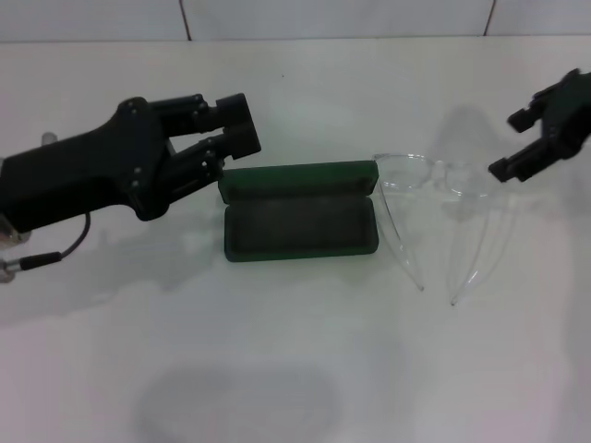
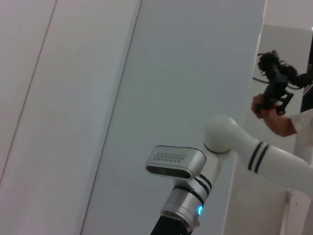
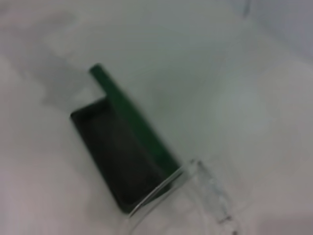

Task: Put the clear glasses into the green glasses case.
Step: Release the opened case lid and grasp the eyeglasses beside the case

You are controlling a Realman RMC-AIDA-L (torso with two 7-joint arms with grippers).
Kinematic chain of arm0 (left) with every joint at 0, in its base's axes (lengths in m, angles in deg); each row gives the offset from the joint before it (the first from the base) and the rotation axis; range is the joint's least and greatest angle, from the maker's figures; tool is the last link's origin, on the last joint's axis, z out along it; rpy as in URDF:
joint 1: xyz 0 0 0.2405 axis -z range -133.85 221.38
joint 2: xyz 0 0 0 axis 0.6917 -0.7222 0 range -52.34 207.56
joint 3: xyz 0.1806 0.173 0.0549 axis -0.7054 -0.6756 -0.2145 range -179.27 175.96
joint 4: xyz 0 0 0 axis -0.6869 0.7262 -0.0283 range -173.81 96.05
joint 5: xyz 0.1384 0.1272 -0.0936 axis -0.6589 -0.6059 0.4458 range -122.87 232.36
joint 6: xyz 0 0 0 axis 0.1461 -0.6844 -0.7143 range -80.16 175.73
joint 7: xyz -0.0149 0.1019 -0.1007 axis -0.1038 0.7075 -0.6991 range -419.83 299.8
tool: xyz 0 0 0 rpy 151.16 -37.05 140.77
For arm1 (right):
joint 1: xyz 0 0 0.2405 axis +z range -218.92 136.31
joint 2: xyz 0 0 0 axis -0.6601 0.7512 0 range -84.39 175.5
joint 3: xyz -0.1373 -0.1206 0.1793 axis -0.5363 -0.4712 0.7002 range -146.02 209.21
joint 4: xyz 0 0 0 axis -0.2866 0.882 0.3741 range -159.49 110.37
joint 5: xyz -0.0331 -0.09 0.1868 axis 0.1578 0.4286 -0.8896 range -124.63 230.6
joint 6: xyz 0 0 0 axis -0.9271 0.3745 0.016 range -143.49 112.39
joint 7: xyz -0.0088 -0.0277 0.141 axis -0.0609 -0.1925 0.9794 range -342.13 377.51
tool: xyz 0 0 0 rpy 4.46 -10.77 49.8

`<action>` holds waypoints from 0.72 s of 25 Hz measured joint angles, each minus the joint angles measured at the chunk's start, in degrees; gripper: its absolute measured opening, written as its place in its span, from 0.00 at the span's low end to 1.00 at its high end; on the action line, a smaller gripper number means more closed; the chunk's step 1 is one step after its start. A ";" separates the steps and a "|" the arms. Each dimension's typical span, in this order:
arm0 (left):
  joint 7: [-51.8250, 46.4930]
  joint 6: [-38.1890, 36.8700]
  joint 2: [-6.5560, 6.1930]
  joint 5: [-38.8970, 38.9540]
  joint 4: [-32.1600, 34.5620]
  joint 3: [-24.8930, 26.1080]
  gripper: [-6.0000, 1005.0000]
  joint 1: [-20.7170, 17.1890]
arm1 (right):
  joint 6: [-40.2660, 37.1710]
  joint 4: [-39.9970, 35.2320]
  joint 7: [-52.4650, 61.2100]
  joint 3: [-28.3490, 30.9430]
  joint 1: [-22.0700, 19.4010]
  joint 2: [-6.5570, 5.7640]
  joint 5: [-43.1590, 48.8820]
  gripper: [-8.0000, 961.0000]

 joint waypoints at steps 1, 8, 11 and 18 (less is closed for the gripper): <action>0.83 0.00 0.04 -0.05 -0.84 0.03 0.33 0.00 | 0.08 1.22 0.40 -0.54 1.93 0.38 2.03 0.88; 3.65 -0.09 -0.17 -0.08 -4.44 0.10 0.33 -1.28 | 3.54 4.02 2.04 -2.63 10.19 3.99 11.20 0.87; 4.20 -0.31 -0.17 -0.43 -4.72 0.10 0.33 -1.59 | 5.00 5.83 4.71 -7.43 11.76 4.05 11.64 0.87; 4.27 -0.54 -0.26 -0.47 -4.77 0.13 0.32 -1.53 | 13.33 12.05 6.16 -15.17 12.28 4.06 11.96 0.86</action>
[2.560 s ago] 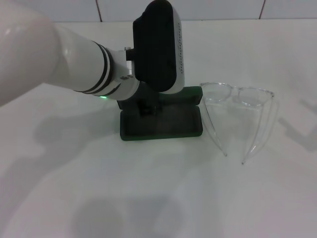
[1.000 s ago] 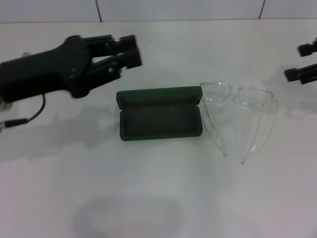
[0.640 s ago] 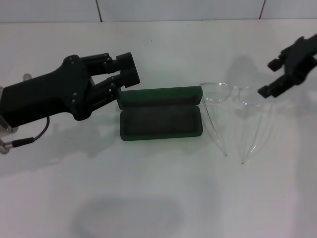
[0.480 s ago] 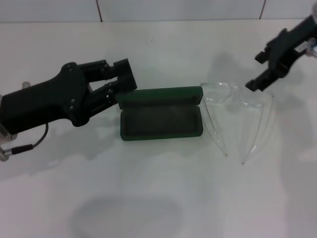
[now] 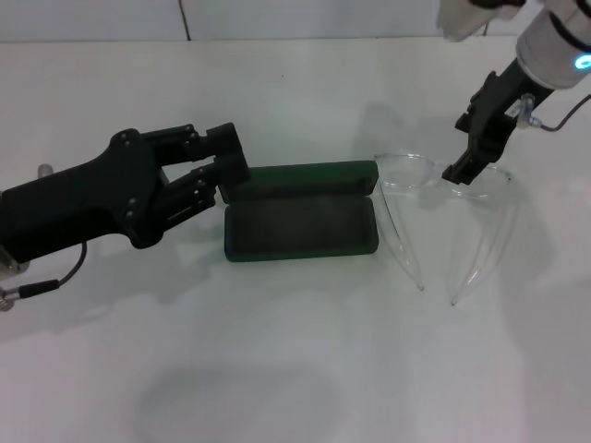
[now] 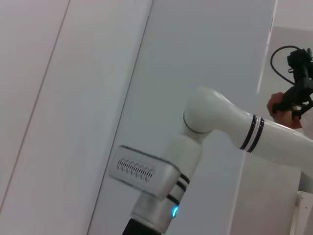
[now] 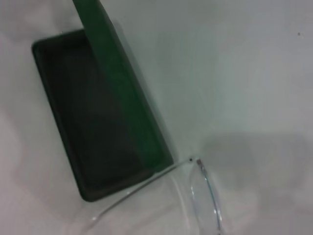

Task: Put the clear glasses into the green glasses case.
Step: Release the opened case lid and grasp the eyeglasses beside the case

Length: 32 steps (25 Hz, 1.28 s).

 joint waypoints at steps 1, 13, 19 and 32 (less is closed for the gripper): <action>0.04 0.02 0.00 -0.05 0.00 0.00 0.32 0.09 | 0.97 0.95 -0.13 -0.40 0.04 -0.03 0.00 0.86; 0.55 0.32 -0.26 0.04 0.48 0.17 0.32 1.47 | 8.18 5.58 -1.79 -0.92 -0.39 0.30 -0.85 0.77; 1.53 0.72 -0.21 -0.22 0.05 0.99 0.32 1.53 | 11.09 8.88 -3.49 -1.43 0.10 0.37 -3.38 0.74; 1.55 1.93 -0.29 -0.35 -1.31 1.56 0.32 1.51 | 13.79 11.47 -3.61 -3.32 0.28 0.56 -5.16 0.69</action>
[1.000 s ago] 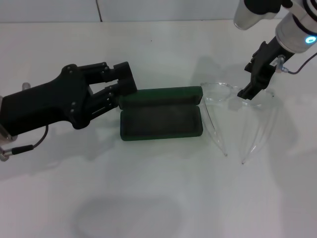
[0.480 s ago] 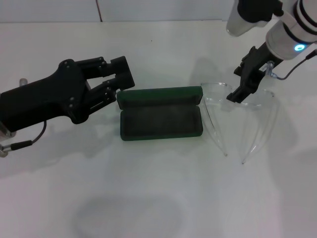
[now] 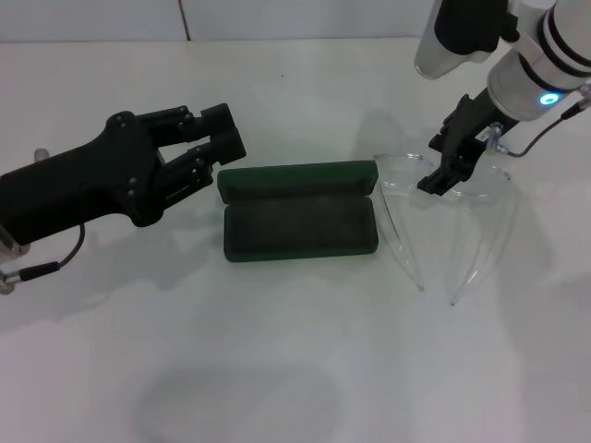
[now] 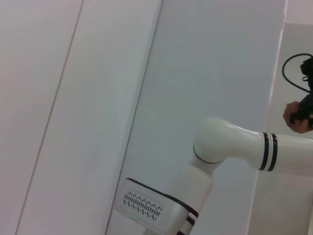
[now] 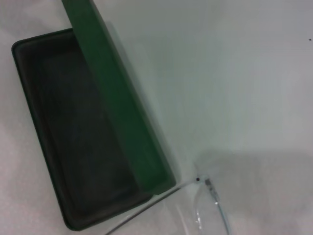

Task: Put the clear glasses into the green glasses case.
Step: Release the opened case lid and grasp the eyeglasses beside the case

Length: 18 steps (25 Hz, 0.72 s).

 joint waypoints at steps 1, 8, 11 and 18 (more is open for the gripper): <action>0.00 0.04 0.00 0.00 -0.03 0.00 0.32 0.00 | 0.09 0.50 -0.01 -0.02 0.20 -0.01 -0.05 0.68; 0.00 0.48 0.08 0.10 -0.09 -0.03 0.32 -0.04 | 0.21 1.77 0.08 -0.45 0.44 0.02 -0.19 0.61; 0.00 0.56 0.15 0.19 -0.10 -0.04 0.32 -0.22 | 0.06 2.15 0.10 -0.37 0.63 -0.04 -0.73 0.58; -0.01 0.56 0.28 0.37 -0.10 -0.04 0.33 -0.54 | -0.01 2.05 0.34 -0.37 0.08 -0.23 -0.89 0.46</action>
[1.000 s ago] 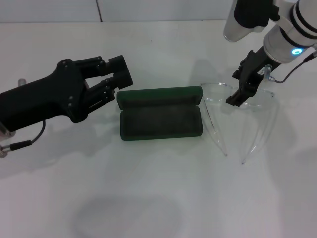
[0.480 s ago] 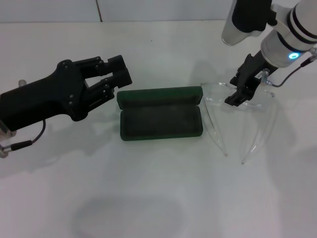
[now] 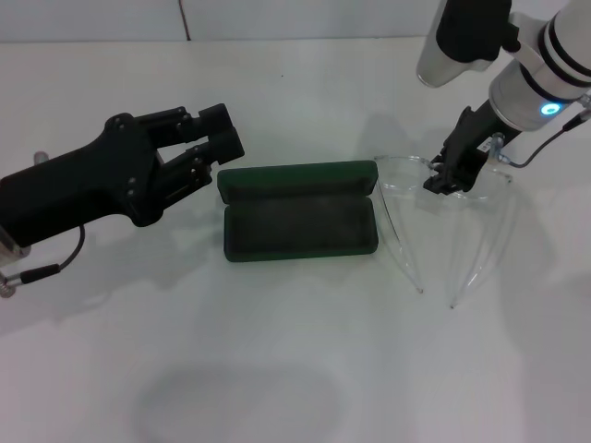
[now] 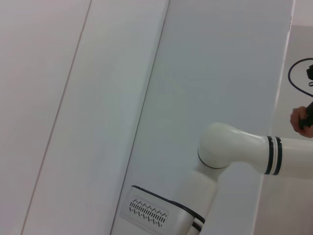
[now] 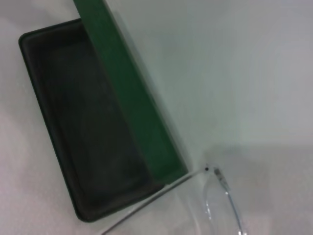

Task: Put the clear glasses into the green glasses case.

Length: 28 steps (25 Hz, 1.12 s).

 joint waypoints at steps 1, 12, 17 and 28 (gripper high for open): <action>-0.02 0.00 0.03 0.03 0.00 0.00 0.33 -0.03 | 0.02 0.08 0.02 -0.02 -0.03 0.03 0.11 0.42; -0.07 -0.14 0.14 0.07 -0.86 0.00 0.32 -0.43 | 0.49 -0.41 0.10 -0.15 -0.85 0.19 0.17 0.25; -0.03 -0.18 0.09 0.16 -0.90 0.00 0.33 -0.85 | 1.01 -3.04 0.01 -0.15 -2.22 0.24 -0.06 0.14; -0.36 -0.55 -0.01 0.99 -0.89 0.08 0.32 -0.86 | -9.31 -15.45 2.62 -0.23 -5.79 0.20 -0.69 0.14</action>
